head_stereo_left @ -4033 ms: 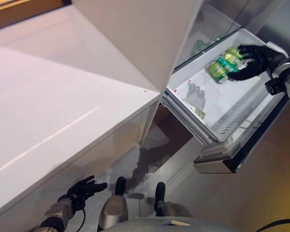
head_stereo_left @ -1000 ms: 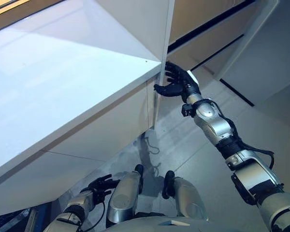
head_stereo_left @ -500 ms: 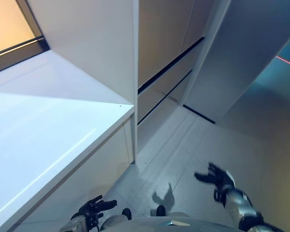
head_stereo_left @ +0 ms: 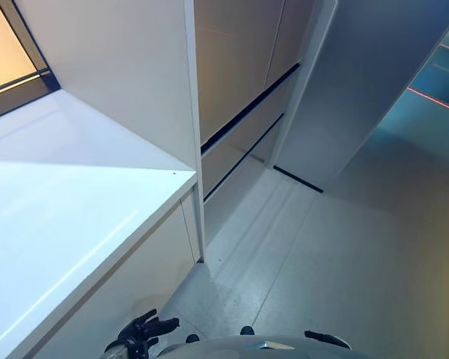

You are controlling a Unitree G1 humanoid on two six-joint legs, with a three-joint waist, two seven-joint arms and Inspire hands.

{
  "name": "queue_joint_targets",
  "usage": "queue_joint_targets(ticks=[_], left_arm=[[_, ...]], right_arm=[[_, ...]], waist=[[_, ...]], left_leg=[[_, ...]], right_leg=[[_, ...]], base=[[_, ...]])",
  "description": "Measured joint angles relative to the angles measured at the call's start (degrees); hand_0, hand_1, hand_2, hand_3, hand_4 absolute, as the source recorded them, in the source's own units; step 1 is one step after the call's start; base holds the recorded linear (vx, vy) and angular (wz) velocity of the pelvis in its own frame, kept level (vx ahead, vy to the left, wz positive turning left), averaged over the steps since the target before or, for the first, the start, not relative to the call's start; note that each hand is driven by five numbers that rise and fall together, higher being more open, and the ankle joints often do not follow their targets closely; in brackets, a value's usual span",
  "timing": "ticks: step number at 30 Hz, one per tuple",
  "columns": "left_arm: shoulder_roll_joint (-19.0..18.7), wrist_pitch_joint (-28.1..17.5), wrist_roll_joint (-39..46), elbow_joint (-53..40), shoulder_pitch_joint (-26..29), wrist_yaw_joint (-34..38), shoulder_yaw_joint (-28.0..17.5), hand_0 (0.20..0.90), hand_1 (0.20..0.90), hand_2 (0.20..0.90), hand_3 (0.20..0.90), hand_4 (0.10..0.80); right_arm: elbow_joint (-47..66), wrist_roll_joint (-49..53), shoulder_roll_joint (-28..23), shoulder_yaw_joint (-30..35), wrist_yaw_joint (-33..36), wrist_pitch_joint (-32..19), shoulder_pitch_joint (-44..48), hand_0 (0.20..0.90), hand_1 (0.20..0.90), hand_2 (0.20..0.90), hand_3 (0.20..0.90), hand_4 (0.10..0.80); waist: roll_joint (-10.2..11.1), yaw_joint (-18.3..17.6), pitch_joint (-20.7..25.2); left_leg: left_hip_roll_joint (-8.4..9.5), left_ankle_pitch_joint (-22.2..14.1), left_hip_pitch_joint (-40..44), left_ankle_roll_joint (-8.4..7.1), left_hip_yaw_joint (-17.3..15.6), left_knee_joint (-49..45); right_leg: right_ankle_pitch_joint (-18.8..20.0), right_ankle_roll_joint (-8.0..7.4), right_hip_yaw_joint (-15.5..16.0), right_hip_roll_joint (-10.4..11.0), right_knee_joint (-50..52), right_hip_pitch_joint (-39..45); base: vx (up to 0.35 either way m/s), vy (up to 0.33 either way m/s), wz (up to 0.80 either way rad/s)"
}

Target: Put drinks into fridge and close the fridge

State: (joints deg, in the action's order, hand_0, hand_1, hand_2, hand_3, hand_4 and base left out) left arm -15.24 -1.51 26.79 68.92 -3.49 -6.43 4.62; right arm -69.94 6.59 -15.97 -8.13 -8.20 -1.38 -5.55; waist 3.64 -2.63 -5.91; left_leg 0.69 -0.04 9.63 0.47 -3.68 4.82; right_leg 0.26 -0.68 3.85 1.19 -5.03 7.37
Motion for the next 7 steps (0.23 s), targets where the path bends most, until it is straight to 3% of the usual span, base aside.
queue_joint_targets(ticks=[7], left_arm=[[0.1, 0.1, -1.1, 0.1, 0.0, 0.1, 0.2, 0.9, 0.9, 0.9, 0.9, 0.8]], right_arm=[[-0.5, 0.0, -0.1, -0.7, -0.1, 1.3, 0.8, 0.9, 0.9, 0.9, 0.9, 0.8]], waist=[[0.0, 0.7, 0.0]], left_leg=[[0.05, 0.0, 0.0, 0.01, 0.0, 0.0]], right_leg=[[0.0, 0.0, -0.1, 0.0, -0.1, 0.0]], base=[[0.001, 0.002, 0.0]])
